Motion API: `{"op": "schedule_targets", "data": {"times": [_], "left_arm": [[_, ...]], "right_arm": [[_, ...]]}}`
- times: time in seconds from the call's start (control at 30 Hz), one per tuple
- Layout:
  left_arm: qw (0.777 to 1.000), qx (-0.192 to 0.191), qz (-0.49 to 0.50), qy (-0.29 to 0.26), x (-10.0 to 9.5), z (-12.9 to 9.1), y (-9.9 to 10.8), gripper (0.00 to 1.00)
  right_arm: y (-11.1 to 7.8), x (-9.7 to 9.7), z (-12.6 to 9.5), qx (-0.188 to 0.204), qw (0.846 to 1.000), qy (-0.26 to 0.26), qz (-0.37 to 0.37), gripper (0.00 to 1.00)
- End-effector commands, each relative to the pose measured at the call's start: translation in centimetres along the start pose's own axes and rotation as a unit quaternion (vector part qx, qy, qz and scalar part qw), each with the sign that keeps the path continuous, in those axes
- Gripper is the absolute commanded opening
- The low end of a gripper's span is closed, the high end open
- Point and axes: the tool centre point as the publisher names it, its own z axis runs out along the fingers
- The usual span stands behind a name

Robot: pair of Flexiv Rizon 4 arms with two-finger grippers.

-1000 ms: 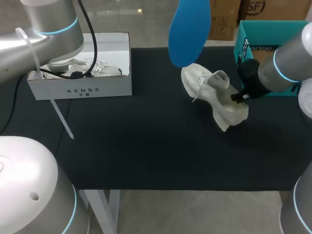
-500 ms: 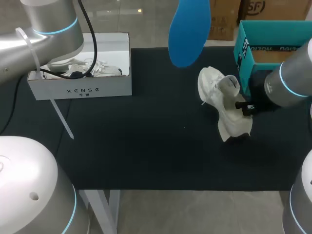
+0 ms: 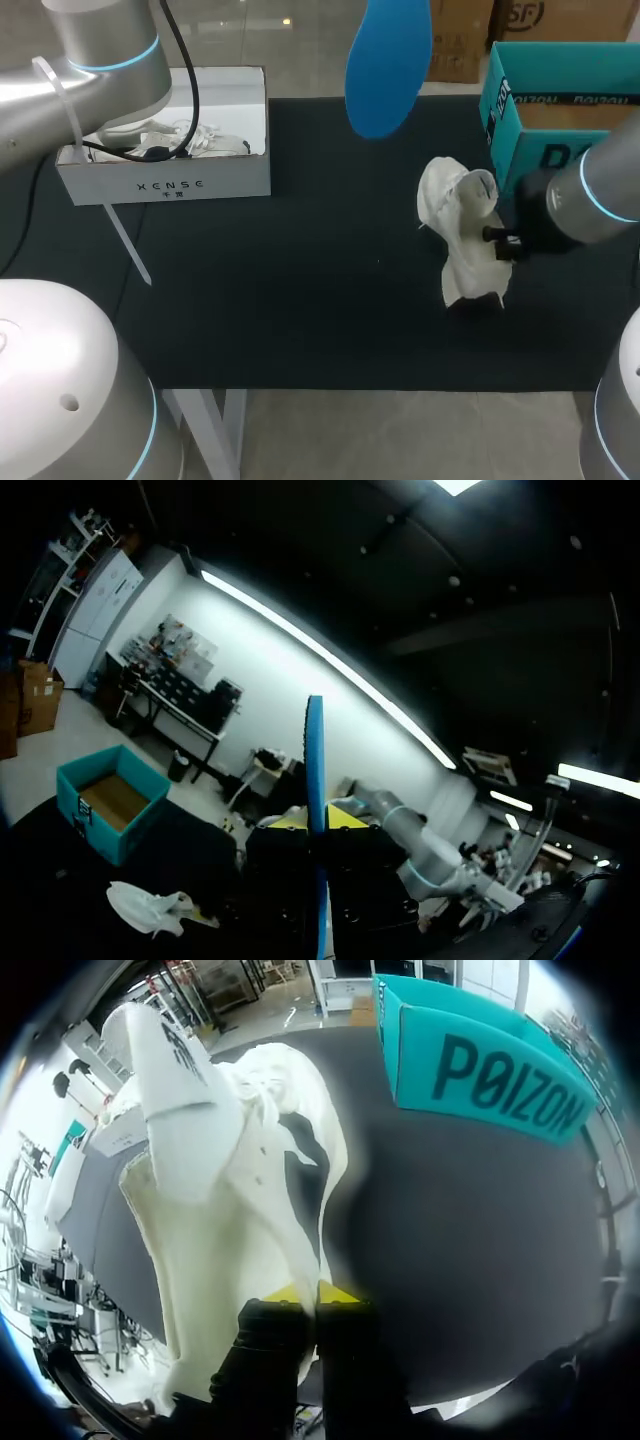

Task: Take the shoe out of the shoebox, open the shoe tongue, remove and reinsert the insole, then place the shoe into the shoebox

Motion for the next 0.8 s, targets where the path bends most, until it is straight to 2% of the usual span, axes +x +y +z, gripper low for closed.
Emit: {"op": "schedule_targets", "data": {"times": [0.03,0.3,0.8], "left_arm": [[1.0,-0.001,0.0,-0.001,-0.1,0.1,0.0,0.0],[1.0,-0.001,0.0,-0.001,-0.1,0.1,0.0,0.0],[1.0,-0.001,0.0,-0.001,-0.1,0.1,0.0,0.0]], "right_arm": [[-0.1,1.2,1.5,-0.004,1.0,0.0,0.002,0.0],[-0.3,3.2,3.1,0.003,1.0,0.019,0.003,0.0],[-0.3,4.0,5.7,0.025,0.999,0.008,0.03,0.0]]}}
